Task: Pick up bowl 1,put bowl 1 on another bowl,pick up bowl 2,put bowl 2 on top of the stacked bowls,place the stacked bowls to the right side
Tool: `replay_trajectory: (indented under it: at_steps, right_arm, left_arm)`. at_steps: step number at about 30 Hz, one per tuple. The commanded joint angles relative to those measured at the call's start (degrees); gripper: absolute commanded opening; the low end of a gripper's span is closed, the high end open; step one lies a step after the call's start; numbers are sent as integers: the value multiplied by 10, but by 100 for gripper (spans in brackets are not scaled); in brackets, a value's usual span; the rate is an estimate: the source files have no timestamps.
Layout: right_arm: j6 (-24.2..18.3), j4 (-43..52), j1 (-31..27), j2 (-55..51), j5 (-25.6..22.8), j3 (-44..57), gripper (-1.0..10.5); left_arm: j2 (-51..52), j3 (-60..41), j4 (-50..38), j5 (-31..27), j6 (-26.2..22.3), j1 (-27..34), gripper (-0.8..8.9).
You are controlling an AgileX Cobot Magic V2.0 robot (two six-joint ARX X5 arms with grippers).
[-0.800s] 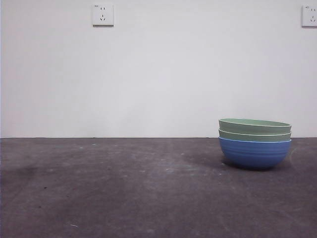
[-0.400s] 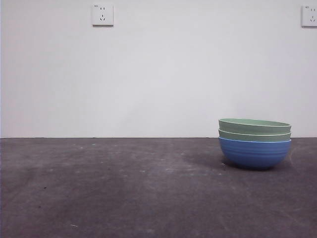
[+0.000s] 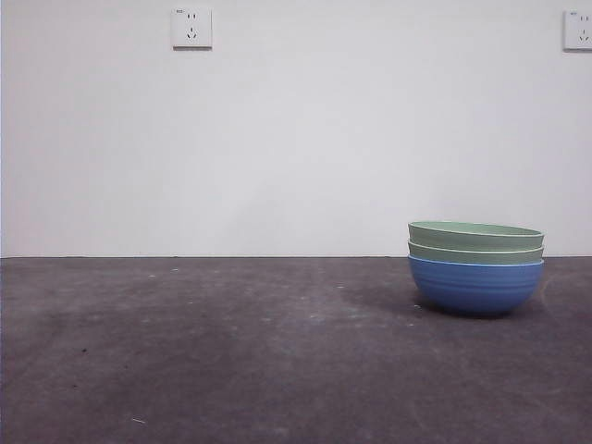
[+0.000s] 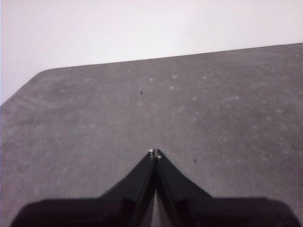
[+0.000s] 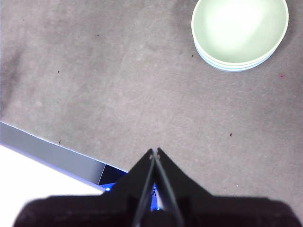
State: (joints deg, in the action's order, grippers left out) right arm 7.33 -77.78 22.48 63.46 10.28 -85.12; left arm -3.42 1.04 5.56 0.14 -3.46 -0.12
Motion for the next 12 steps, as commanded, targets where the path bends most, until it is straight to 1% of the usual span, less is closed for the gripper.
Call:
replay_trajectory:
  at_steps: [1,5,9,12]
  right_arm:
    - [5,-9,0,-1,-2,3,4]
    - [5,-9,0,-1,-1,3,4]
    - [5,-9,0,-1,-2,3,4]
    - [5,-9,0,-1,-2,3,4]
  left_arm:
    - [10,-9,19,-1,9,2,-3]
    - [24,-9,53,0,9,2,-3]
    - [33,-9,52,1,37,2,-3]
    - [33,-8,51,0,38,2,-3]
